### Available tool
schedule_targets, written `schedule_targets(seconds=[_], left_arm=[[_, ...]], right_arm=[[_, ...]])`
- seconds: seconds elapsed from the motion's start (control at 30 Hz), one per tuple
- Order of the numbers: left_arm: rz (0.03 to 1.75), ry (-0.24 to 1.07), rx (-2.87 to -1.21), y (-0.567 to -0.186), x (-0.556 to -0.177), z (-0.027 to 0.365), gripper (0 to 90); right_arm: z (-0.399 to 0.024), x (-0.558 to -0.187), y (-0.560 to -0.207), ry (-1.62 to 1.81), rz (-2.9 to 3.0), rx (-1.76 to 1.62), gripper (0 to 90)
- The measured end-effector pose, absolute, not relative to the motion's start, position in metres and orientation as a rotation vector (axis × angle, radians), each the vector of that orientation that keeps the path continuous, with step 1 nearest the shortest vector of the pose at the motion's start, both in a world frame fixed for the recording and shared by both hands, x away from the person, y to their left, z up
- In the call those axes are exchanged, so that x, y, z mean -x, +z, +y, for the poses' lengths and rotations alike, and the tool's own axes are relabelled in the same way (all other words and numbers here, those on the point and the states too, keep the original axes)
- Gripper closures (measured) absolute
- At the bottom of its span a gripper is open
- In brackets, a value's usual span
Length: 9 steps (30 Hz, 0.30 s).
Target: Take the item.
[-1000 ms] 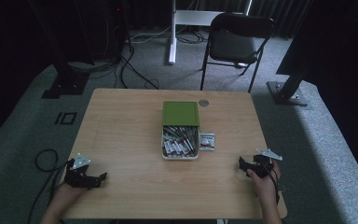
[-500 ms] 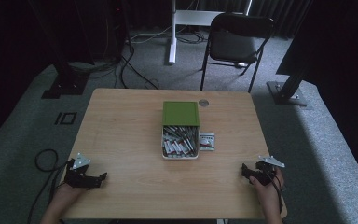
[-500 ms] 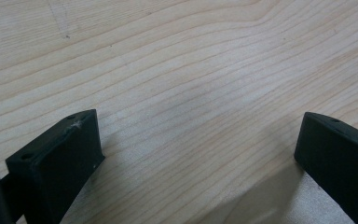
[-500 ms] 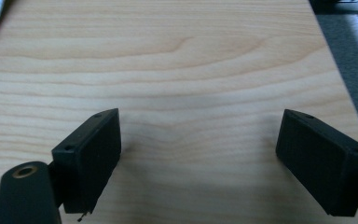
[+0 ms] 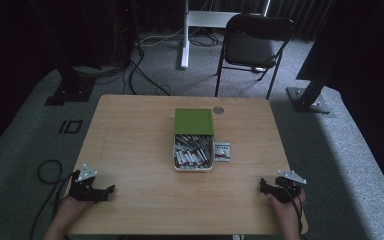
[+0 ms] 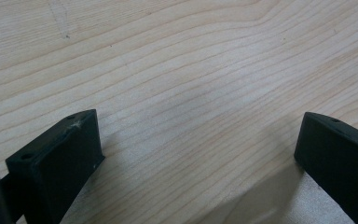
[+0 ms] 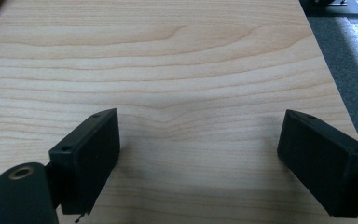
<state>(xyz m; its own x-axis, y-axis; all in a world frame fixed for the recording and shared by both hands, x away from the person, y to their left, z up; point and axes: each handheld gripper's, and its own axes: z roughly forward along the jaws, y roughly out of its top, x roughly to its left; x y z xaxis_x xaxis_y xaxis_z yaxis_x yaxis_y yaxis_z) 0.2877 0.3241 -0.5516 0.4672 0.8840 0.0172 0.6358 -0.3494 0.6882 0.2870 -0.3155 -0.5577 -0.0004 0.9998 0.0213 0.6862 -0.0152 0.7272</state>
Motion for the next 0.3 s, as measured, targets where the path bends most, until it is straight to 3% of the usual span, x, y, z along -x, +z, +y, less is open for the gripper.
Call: schedule_targets(seconds=[0.3], left_arm=[[1.257, 0.522, -2.102, -0.5515, -0.2878, 0.3242, 1.4]], right_arm=[[-0.3156, -0.2871, -0.5578, 0.773, 1.742, -1.752, 12.7]])
